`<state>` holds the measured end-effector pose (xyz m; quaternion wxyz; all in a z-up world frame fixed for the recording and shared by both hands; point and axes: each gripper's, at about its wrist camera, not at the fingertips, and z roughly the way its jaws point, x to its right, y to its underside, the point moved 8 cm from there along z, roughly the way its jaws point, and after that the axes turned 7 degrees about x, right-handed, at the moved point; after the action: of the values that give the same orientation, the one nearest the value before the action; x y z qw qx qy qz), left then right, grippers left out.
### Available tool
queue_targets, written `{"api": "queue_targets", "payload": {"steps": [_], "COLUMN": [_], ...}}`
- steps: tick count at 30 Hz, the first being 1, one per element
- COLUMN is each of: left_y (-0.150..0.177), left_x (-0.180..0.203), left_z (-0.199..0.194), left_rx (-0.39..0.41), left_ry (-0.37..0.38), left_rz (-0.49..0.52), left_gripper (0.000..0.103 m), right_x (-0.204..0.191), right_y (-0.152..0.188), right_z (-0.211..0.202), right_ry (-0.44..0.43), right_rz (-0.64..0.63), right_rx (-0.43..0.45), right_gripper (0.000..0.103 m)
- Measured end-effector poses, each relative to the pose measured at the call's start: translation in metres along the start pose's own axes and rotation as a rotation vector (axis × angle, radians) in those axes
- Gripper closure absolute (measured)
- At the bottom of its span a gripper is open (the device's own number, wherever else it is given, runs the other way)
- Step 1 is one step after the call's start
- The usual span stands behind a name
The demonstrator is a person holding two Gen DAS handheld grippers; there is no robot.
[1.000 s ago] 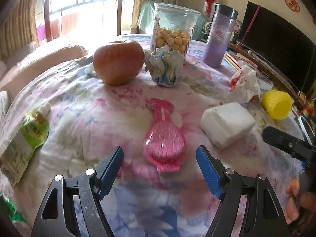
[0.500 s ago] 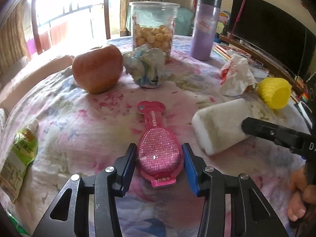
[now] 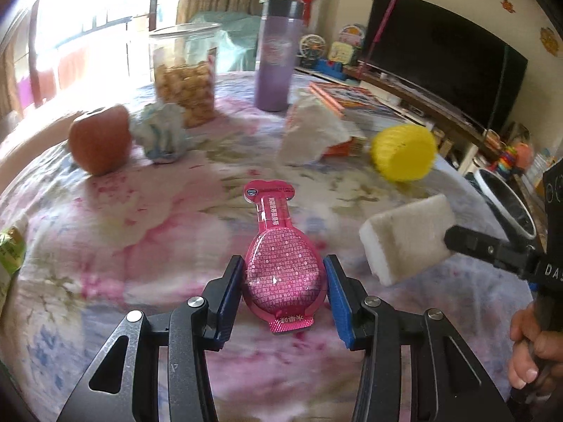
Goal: Collect trash
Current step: 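Grasp the pink sparkly hairbrush with the left tool while the right tool grasps the white foam block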
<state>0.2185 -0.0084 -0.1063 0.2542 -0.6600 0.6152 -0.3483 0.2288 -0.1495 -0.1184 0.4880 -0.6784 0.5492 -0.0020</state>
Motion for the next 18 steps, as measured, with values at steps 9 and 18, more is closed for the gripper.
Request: {"api": "queue_targets", "payload": {"steps": [9,18], "left_y": [0.011,0.020], "left_x": [-0.002,-0.010], "left_z": [-0.001,-0.010], "left_rx": [-0.022,-0.027], "left_ry": [0.011,0.003], "left_rz": [-0.034,-0.078], "left_gripper": [0.059,0.059], "right_x": [0.022,-0.003], "right_y": [0.010,0.020], "right_z": [-0.013,0.022], "right_ry": [0.083,0.081], "right_rz": [0.016,-0.158], "right_rx": [-0.026,-0.115], "right_gripper": [0.008,0.009]}}
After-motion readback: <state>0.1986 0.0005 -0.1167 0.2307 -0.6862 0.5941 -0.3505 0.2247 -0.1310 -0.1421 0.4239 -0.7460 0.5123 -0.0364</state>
